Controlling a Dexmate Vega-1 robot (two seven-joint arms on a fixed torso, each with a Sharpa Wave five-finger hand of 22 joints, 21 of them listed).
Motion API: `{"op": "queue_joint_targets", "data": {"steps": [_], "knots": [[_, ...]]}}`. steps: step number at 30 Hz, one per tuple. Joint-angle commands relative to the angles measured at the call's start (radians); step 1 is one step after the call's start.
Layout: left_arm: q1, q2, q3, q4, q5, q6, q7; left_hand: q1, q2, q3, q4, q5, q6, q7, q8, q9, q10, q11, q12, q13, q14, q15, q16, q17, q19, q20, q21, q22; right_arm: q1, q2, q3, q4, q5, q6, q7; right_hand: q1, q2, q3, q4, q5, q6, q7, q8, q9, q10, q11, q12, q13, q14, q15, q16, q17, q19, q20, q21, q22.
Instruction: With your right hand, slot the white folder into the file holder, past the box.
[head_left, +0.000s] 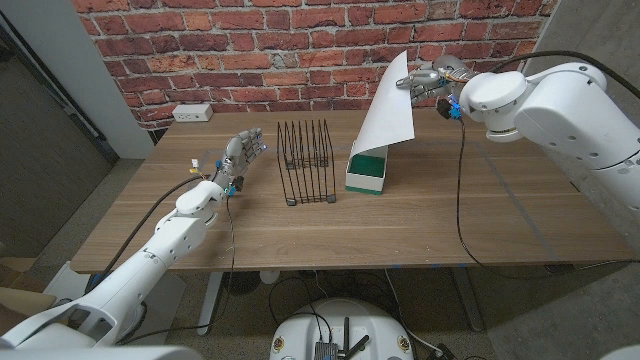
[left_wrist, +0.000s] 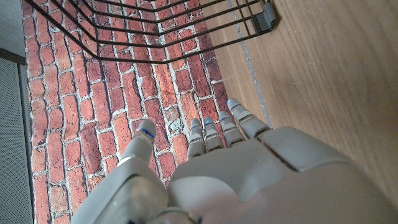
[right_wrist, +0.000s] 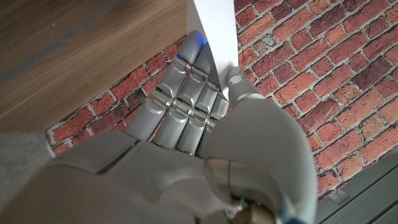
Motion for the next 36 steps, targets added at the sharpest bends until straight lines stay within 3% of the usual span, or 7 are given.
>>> {"op": "queue_joint_targets", "data": {"steps": [1, 8, 23, 36], "knots": [[-0.007, -0.008, 0.001, 0.027, -0.005, -0.017, -0.02, 0.001, 0.027, 0.006, 0.002, 0.007, 0.009, -0.001, 0.003, 0.005, 0.008, 0.004, 0.002, 0.002, 0.008, -0.043, 0.004, 0.001, 0.011, -0.055, 0.003, 0.003, 0.037, 0.032, -0.049, -0.053, -0.14, -0.063, 0.018, 0.011, -0.001, 0.008, 0.001, 0.008, 0.008, -0.001, 0.003, 0.002, 0.009, 0.002, -0.003, 0.002, 0.002, -0.003, -0.003, 0.004, -0.007, 0.002, 0.006, 0.001], [-0.027, -0.012, 0.004, 0.056, -0.004, -0.028, -0.046, 0.0, 0.026, 0.006, 0.002, 0.007, 0.009, -0.003, 0.003, 0.005, 0.007, 0.003, 0.002, 0.002, 0.008, -0.044, 0.004, 0.001, 0.011, -0.056, 0.003, 0.003, 0.05, 0.061, -0.094, -0.071, -0.231, -0.07, 0.013, 0.012, -0.001, 0.008, 0.001, 0.008, 0.008, -0.003, 0.002, 0.002, 0.009, 0.002, -0.005, 0.004, 0.002, -0.004, -0.004, 0.007, -0.008, 0.001, 0.009, 0.001], [-0.049, -0.005, 0.0, 0.084, -0.006, -0.036, -0.074, 0.001, 0.026, 0.007, 0.001, 0.007, 0.01, -0.001, 0.003, 0.005, 0.009, 0.004, 0.002, 0.002, 0.007, -0.044, 0.004, 0.001, 0.011, -0.055, 0.003, 0.003, 0.014, 0.139, -0.153, -0.059, -0.407, -0.001, -0.008, 0.015, -0.003, 0.01, 0.0, 0.009, 0.013, -0.005, 0.002, 0.002, 0.015, 0.002, -0.009, 0.004, 0.005, -0.005, -0.006, 0.012, -0.009, -0.001, 0.016, 0.001], [-0.041, -0.002, -0.004, 0.082, -0.013, -0.035, -0.078, 0.001, 0.025, 0.007, 0.001, 0.007, 0.01, -0.001, 0.003, 0.005, 0.01, 0.004, 0.003, 0.002, 0.008, -0.044, 0.004, 0.001, 0.012, -0.055, 0.003, 0.003, 0.017, 0.16, -0.212, -0.058, -0.563, 0.017, -0.004, 0.015, -0.003, 0.012, 0.001, 0.01, 0.012, -0.006, 0.0, 0.002, 0.012, 0.002, -0.013, 0.009, 0.004, -0.004, -0.01, 0.015, -0.014, -0.003, 0.019, 0.001]]}}
